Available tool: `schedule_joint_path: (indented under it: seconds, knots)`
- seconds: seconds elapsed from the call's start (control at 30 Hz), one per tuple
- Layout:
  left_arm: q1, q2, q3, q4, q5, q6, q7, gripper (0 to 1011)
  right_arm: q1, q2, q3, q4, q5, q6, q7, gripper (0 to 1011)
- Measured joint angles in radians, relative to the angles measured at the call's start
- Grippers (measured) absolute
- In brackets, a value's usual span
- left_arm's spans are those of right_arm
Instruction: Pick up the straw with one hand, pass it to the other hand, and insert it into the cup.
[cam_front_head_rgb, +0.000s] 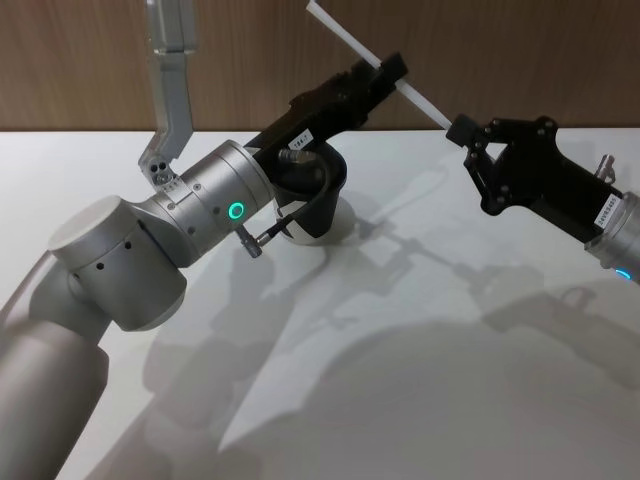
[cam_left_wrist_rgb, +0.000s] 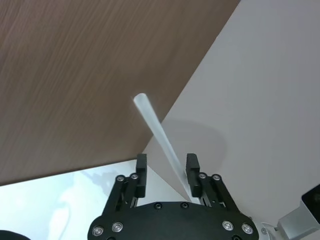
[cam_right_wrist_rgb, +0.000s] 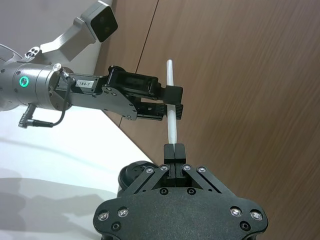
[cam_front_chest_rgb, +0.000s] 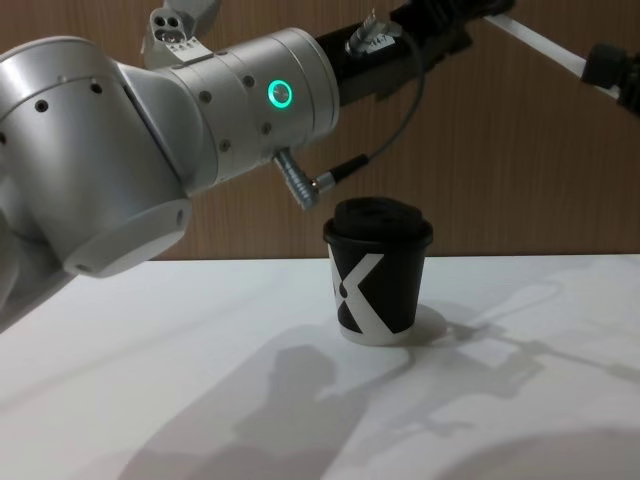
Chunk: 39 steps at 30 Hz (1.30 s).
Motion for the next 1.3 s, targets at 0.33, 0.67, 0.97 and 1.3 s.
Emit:
schedule_joint_path:
  seconds: [0.33, 0.67, 0.97, 1.3]
  knots:
    - [-0.001, -0.003, 0.000, 0.004, -0.006, 0.000, -0.003, 200, 0.000, 0.000, 0.000, 0.000, 0.000, 0.000, 0.000, 5]
    - [-0.002, -0.003, 0.000, 0.007, -0.007, 0.001, -0.004, 104, 0.000, 0.000, 0.000, 0.000, 0.000, 0.000, 0.000, 11]
    - [-0.002, -0.004, -0.001, 0.008, -0.008, 0.000, -0.003, 19, 0.000, 0.000, 0.000, 0.000, 0.000, 0.000, 0.000, 251]
    - [-0.001, 0.000, 0.001, 0.004, -0.004, -0.008, 0.004, 7, 0.000, 0.000, 0.000, 0.000, 0.000, 0.000, 0.000, 546]
